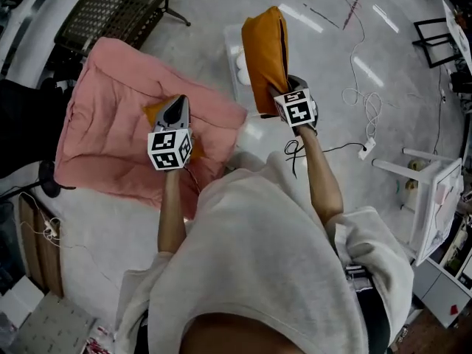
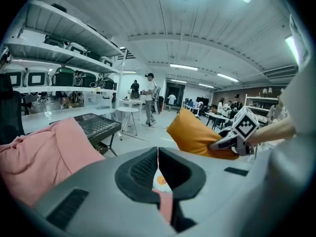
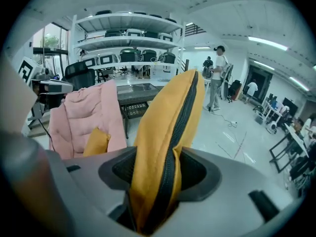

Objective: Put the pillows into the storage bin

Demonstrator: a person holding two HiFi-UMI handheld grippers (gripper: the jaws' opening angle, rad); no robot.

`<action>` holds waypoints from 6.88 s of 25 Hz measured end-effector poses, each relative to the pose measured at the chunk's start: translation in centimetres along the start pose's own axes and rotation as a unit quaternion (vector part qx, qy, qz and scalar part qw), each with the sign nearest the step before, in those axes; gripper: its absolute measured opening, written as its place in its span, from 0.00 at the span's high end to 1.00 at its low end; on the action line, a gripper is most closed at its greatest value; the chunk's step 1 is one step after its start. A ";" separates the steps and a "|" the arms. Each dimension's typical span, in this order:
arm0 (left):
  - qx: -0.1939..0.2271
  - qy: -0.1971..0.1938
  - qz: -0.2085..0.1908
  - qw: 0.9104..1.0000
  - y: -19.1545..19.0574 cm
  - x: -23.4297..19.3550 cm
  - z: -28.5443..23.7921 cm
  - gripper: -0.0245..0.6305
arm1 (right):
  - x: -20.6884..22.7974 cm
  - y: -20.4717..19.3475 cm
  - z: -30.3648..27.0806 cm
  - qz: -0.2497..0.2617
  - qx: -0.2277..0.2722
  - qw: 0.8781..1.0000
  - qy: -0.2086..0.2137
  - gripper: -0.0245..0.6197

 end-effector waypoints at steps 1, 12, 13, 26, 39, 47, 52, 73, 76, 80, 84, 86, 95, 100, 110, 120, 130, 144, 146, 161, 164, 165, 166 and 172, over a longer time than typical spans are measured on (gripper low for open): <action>-0.003 -0.002 -0.001 1.000 0.1 0.3 -0.6 0.94 | 0.9 -0.2 -0.3 -0.005 -0.003 1.000 -0.005 0.61; -0.020 0.002 -0.005 1.000 0.4 1.5 -3.1 0.94 | 5.8 -0.5 -3.7 -0.022 0.015 0.998 -0.049 0.23; -0.020 0.006 -0.003 1.000 0.4 1.5 -3.0 0.94 | 5.7 -0.5 -3.8 -0.019 0.015 0.999 -0.042 0.24; -0.011 0.081 0.035 0.996 -1.5 -2.3 1.3 0.94 | -1.5 2.4 -7.8 0.045 0.022 0.997 0.055 0.30; 0.005 0.211 0.119 0.970 -6.6 -8.3 10.8 0.94 | -15.5 7.6 -13.6 0.157 0.028 0.967 0.197 0.31; 0.016 0.290 0.180 0.940 -10.4 -10.8 16.3 0.94 | -24.8 10.1 -17.5 0.244 0.027 0.927 0.283 0.31; 0.022 0.314 0.208 0.926 -12.5 -12.8 18.0 0.94 | -29.5 11.5 -19.9 0.283 0.026 0.907 0.310 0.30; 0.021 0.320 0.295 0.900 -17.0 -19.1 14.9 0.94 | -41.1 11.4 -35.3 0.450 -0.083 0.802 0.384 0.21; 0.015 0.324 0.302 0.896 -17.9 -19.5 15.2 0.94 | -42.3 10.8 -37.1 0.464 -0.101 0.791 0.384 0.20; 0.009 0.328 0.313 0.891 -18.5 -20.1 15.9 0.94 | -43.2 10.6 -39.3 0.476 -0.131 0.779 0.387 0.17; 0.004 0.328 0.321 0.889 -19.4 -20.0 16.1 0.94 | -43.5 10.7 -41.1 0.460 -0.162 0.776 0.399 0.14; 0.000 0.326 0.325 0.888 -19.9 -19.9 16.2 0.94 | -43.8 10.5 -41.6 0.457 -0.179 0.770 0.407 0.14; 0.001 0.322 0.320 0.891 -19.8 -20.0 17.0 0.94 | -44.6 9.7 -39.7 0.466 -0.182 0.760 0.416 0.31; 0.007 0.317 0.304 0.898 -18.4 -19.8 17.4 0.94 | -43.9 8.2 -37.3 0.463 -0.180 0.766 0.407 0.38; 0.018 0.302 0.270 0.914 -17.4 -17.7 19.8 0.94 | -43.8 6.3 -29.7 0.481 -0.112 0.793 0.356 0.43; 0.043 0.300 0.235 0.924 -16.5 -14.8 23.5 0.94 | -43.4 8.0 -22.8 0.499 -0.069 0.802 0.320 0.45; 0.073 0.283 0.183 0.939 -11.9 -12.9 25.2 0.94 | -38.6 14.5 -14.0 0.411 0.030 0.868 0.276 0.44; 0.099 0.244 0.129 0.956 -7.3 -12.0 26.0 0.94 | -29.7 19.3 -6.2 0.098 0.127 0.950 0.269 0.45; 0.097 0.231 0.121 0.960 -7.0 -11.8 25.5 0.94 | -28.4 19.2 -5.2 0.058 0.141 0.953 0.262 0.45; 0.064 0.096 0.066 0.991 -4.2 -7.1 16.5 0.94 | -16.0 12.5 0.9 -0.071 0.170 0.975 0.125 0.46; 0.053 0.074 0.052 0.994 -3.0 -5.0 13.0 0.94 | -11.7 10.5 1.5 -0.099 0.170 0.975 0.099 0.46; 0.049 0.068 0.049 0.995 -2.5 -4.4 11.7 0.94 | -10.1 9.9 1.6 -0.107 0.170 0.975 0.092 0.46; 0.046 0.063 0.047 0.996 -2.1 -3.7 10.3 0.94 | -8.6 9.3 1.6 -0.116 0.170 0.975 0.085 0.46; 0.012 0.016 0.031 0.999 -0.2 1.5 1.6 0.94 | 1.2 3.6 1.8 -0.172 0.152 0.973 0.035 0.46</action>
Point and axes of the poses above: the fingertips, and each gripper's own axes: z backward along the fingers, x to its right, y out of its top, the point moved 7 cm from there along z, backward along the fingers, and after that the axes turned 11 degrees about z, right-handed, at the moved point
